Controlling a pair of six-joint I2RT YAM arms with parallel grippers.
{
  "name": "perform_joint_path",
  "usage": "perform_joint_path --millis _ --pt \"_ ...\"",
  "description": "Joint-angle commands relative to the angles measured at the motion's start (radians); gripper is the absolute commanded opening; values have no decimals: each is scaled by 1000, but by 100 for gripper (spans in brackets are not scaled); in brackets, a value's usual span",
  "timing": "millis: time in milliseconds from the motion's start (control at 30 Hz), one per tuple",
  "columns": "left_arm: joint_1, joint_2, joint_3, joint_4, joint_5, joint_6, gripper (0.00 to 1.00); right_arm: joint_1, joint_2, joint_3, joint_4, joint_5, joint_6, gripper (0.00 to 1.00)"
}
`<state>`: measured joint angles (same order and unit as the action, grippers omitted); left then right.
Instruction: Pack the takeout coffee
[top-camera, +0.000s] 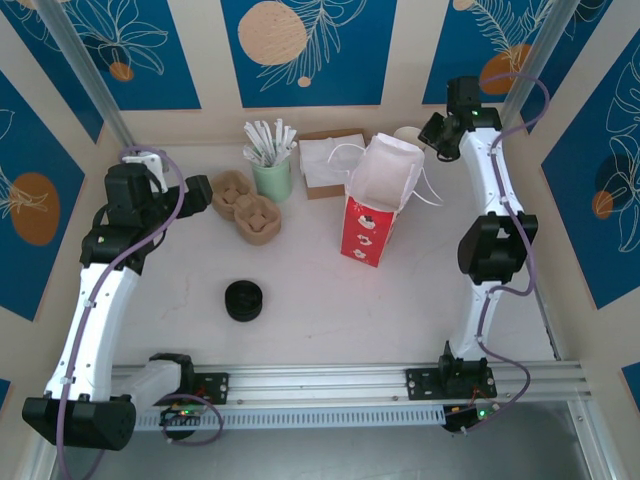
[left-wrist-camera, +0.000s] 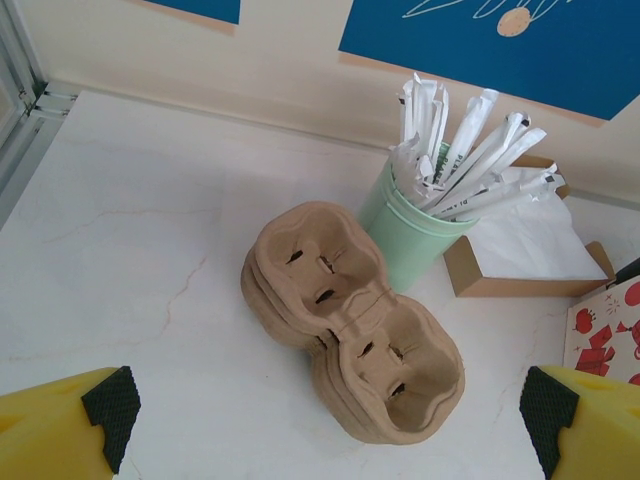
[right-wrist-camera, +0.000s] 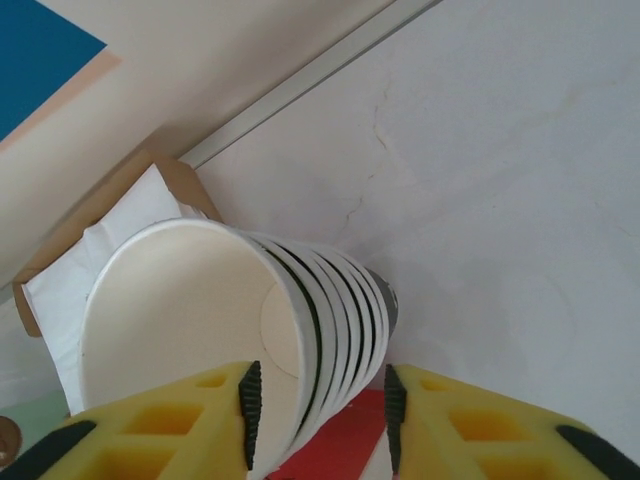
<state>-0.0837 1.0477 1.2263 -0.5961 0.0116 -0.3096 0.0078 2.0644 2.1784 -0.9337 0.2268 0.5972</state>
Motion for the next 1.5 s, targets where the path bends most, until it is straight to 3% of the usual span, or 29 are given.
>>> perform_joint_path --millis 0,667,1033,1467 --pt "-7 -25 19 -16 9 -17 99 10 17 45 -22 -33 -18 33" --pt "-6 -48 22 -43 -5 -13 99 29 82 92 -30 -24 -24 31" --pt "-7 -51 27 -53 -9 -6 99 33 92 139 -56 -27 -39 4" --pt "-7 -44 81 -71 11 -8 99 38 -6 334 -145 -28 -69 0"
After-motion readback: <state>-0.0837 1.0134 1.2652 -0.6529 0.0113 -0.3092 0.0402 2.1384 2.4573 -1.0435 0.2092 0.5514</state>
